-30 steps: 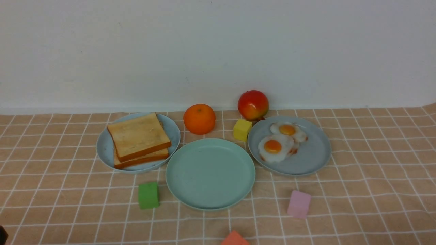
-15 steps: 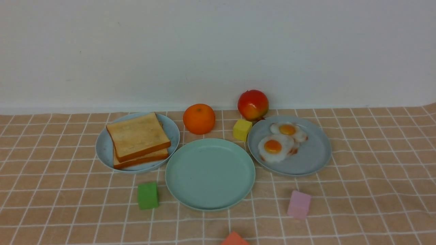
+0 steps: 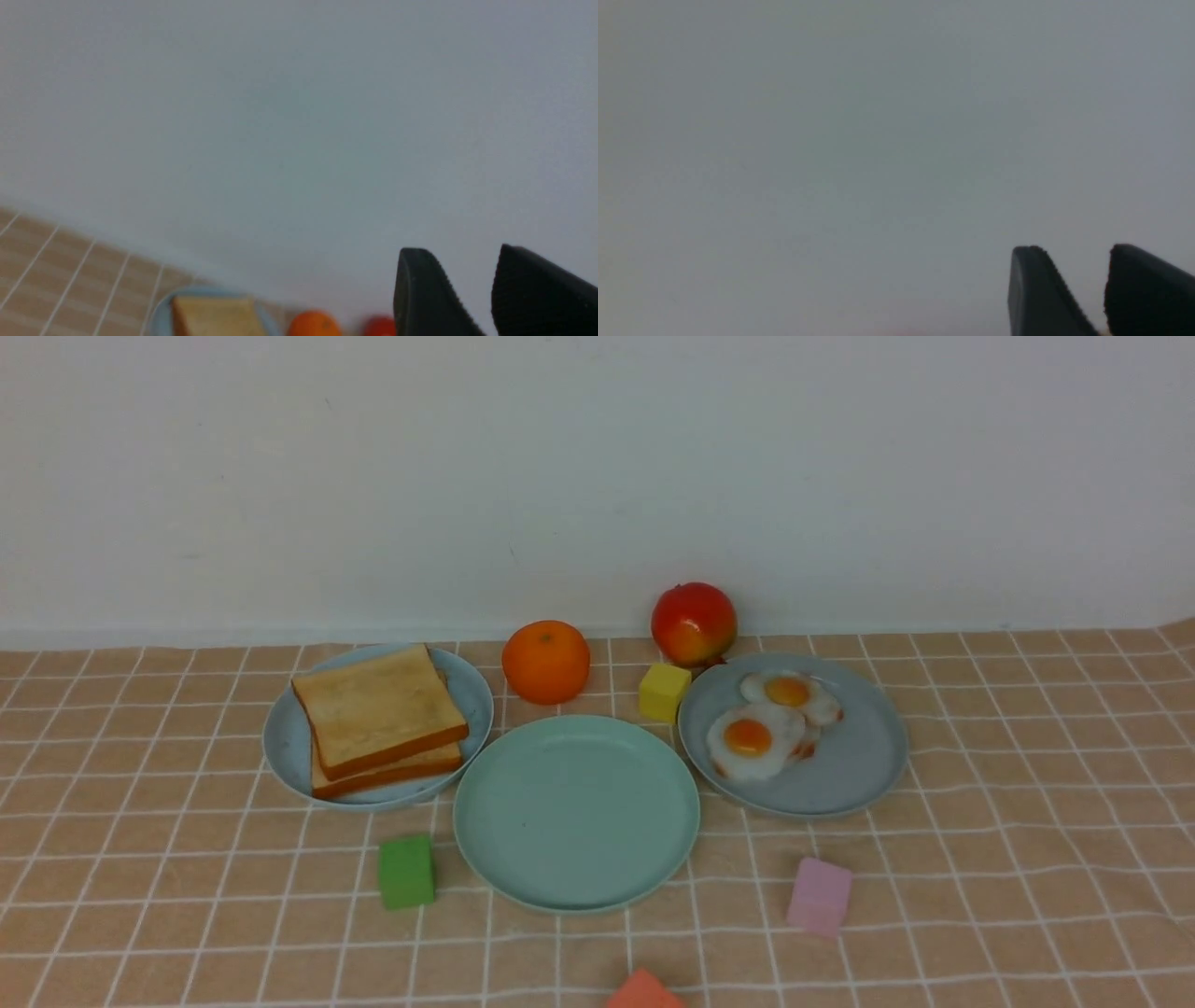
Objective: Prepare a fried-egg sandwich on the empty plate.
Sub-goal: Use the left arm to grab a slice of bread
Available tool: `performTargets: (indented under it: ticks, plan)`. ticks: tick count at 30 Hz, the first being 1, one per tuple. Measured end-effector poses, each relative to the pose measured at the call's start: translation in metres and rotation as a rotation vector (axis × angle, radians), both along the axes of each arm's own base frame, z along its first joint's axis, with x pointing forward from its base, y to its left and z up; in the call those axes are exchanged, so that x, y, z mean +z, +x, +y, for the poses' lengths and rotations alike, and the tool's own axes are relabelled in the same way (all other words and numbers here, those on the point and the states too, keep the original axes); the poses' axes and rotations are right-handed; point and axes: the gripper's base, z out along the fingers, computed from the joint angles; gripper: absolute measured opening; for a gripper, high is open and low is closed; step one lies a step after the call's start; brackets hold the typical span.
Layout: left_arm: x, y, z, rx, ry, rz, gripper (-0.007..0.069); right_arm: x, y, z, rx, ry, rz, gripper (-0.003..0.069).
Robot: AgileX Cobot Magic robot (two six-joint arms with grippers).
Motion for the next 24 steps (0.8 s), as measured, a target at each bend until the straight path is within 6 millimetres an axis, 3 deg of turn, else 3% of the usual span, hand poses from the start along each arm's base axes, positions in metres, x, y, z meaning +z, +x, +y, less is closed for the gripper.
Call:
performTargets:
  ticks: [1,2,5,9,11,13,18,23,24]
  plan:
    - [-0.003,0.005,0.0,0.002,0.008,0.031,0.0239,-0.003,0.005,0.0,-0.001,-0.006,0.022,0.0241]
    - [-0.013,0.026,-0.001,0.009,0.034,0.129,0.0239,-0.011,0.019,0.002,-0.003,-0.013,0.078,0.0241]
    - [-0.031,0.061,-0.001,0.017,0.075,0.25,0.0239,-0.027,0.037,0.004,-0.003,0.043,0.204,0.0241]
    - [-0.055,0.103,-0.004,0.017,0.058,0.358,0.0239,-0.05,0.048,0.006,-0.011,0.105,0.407,0.0241]
    - [-0.08,0.134,-0.007,0.021,0.019,0.442,0.0239,-0.069,0.053,0.008,-0.007,0.097,0.582,0.0241]
    - [-0.095,0.15,-0.008,0.028,-0.022,0.499,0.0239,-0.079,0.056,0.011,0.013,0.079,0.669,0.0241]
    - [-0.125,0.187,-0.014,0.047,-0.142,0.673,0.0239,-0.094,0.061,0.02,0.136,0.013,0.792,0.0241]
    - [-0.13,0.218,-0.018,0.034,-0.149,0.78,0.0239,-0.095,0.062,0.028,0.238,-0.02,0.782,0.0241]
    - [-0.134,0.232,-0.019,0.023,-0.131,0.818,0.0239,-0.094,0.062,0.03,0.269,-0.028,0.769,0.0241]
